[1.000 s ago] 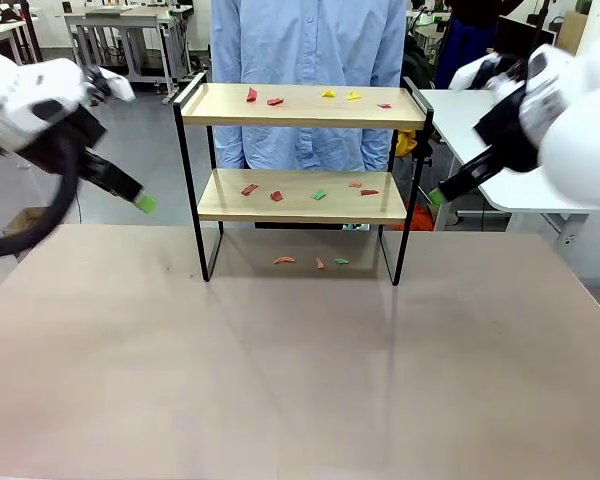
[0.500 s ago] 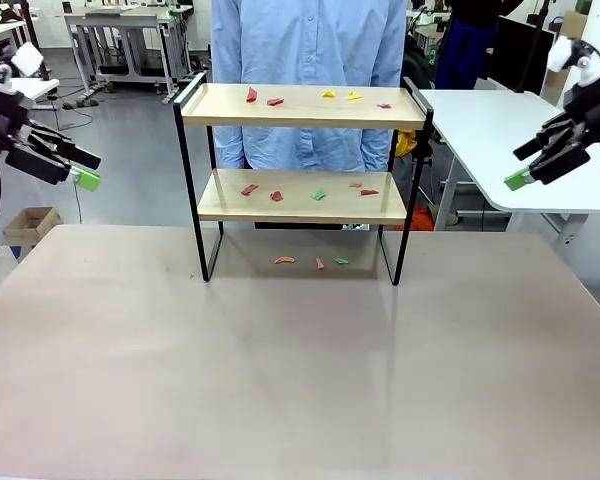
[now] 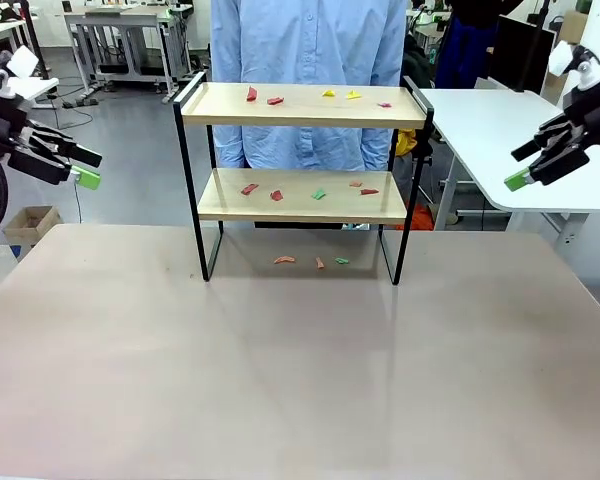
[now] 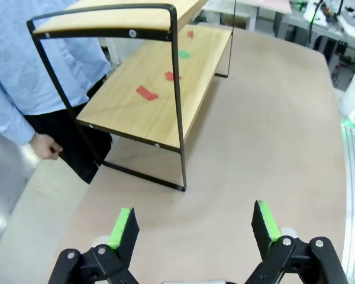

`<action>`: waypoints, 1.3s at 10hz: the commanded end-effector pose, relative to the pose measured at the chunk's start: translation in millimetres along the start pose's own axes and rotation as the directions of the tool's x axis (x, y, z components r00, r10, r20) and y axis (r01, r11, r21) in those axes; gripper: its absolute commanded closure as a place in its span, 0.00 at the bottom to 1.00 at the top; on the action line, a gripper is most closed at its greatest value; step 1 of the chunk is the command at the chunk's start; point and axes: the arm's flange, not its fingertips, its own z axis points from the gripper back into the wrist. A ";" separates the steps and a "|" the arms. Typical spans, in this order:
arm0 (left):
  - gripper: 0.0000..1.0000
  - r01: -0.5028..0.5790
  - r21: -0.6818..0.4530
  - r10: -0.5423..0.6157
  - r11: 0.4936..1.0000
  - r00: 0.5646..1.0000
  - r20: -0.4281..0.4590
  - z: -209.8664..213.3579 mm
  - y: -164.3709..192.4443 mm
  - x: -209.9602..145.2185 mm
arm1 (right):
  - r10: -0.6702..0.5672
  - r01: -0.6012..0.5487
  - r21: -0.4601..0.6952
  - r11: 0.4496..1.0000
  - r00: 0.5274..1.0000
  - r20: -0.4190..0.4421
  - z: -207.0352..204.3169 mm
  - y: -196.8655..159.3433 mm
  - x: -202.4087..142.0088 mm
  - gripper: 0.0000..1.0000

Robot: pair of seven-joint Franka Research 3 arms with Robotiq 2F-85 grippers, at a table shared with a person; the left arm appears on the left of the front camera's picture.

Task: Clean the shelf.
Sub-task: Pick up the Duster handed by the human.

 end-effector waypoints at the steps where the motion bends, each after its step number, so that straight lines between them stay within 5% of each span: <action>1: 0.00 -0.010 -0.002 0.010 1.000 1.000 -0.003 3.9 -6.7 0.8 | -0.007 0.007 0.004 1.000 1.000 0.012 3.5 4.2 -2.0 0.00; 3: 0.00 -0.055 -0.010 0.056 0.998 0.996 0.065 6.5 22.9 -5.0 | 0.002 -0.002 -0.003 1.000 1.000 -0.006 2.2 1.4 1.1 0.00; 6: 0.00 -0.121 -0.081 0.137 0.989 0.959 0.247 12.4 80.4 -46.2 | 0.021 -0.056 0.157 0.986 0.975 0.219 2.1 -82.5 -53.4 0.00; 10: 0.00 -0.010 -0.096 0.052 0.995 0.894 0.445 -0.7 114.5 -105.2 | 0.044 -0.201 0.272 0.941 0.871 0.490 -19.1 -135.7 -114.9 0.00; 13: 0.00 0.093 -0.086 -0.033 0.992 0.844 0.535 -20.5 119.3 -137.9 | -0.077 -0.152 0.323 0.934 0.798 0.598 -47.8 -155.2 -143.0 0.00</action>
